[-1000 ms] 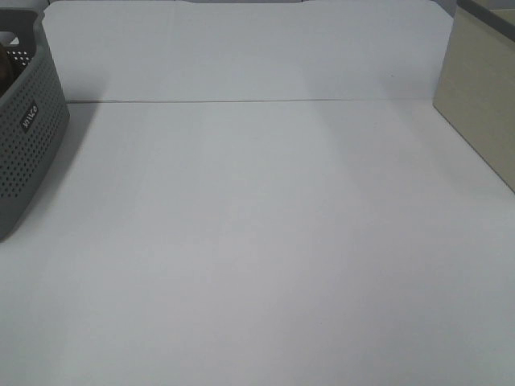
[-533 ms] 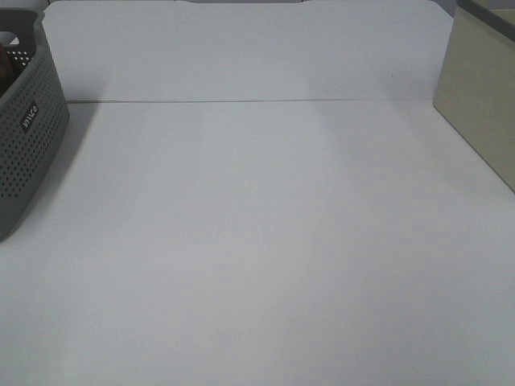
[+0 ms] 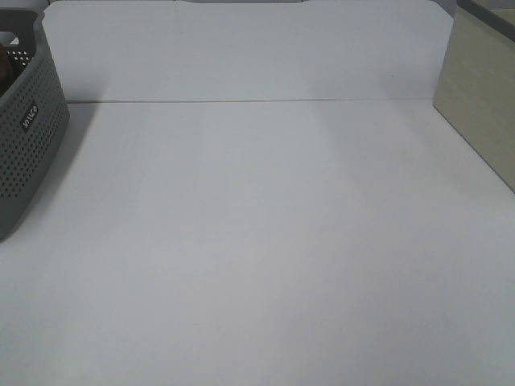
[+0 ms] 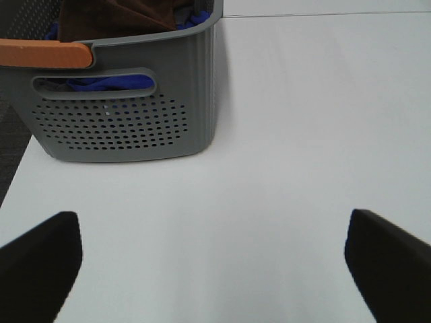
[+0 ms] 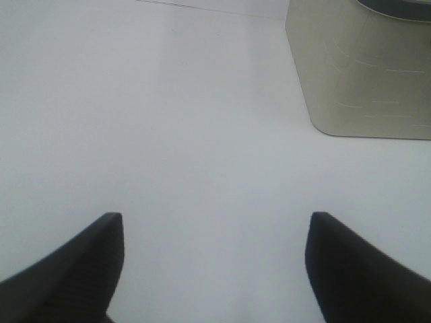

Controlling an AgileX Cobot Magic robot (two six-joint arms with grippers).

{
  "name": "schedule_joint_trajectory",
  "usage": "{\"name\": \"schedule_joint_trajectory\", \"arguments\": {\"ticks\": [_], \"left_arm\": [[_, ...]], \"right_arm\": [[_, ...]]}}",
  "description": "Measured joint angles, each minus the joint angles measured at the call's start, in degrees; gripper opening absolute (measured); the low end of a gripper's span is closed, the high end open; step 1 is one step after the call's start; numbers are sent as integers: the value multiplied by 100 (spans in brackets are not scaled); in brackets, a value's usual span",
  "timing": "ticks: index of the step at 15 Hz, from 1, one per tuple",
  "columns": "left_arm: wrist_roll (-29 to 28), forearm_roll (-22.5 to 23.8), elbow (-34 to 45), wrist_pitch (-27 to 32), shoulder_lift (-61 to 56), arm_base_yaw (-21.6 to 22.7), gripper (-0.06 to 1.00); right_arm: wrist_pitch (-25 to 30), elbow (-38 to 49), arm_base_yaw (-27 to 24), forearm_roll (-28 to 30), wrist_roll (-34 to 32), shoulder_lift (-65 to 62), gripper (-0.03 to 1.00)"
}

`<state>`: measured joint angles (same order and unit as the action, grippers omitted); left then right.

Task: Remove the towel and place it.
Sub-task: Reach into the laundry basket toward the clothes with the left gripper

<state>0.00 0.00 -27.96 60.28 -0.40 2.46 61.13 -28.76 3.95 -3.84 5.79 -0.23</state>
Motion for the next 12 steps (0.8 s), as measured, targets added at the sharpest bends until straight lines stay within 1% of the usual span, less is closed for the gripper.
{"name": "schedule_joint_trajectory", "arguments": {"ticks": [10, 12], "left_arm": [[0, 0, 0, 0, 0, 0, 99], [138, 0, -258, 149, 34, 0, 99]], "right_arm": [[0, 0, 0, 0, 0, 0, 73], [0, 0, 0, 0, 0, 0, 73]]}}
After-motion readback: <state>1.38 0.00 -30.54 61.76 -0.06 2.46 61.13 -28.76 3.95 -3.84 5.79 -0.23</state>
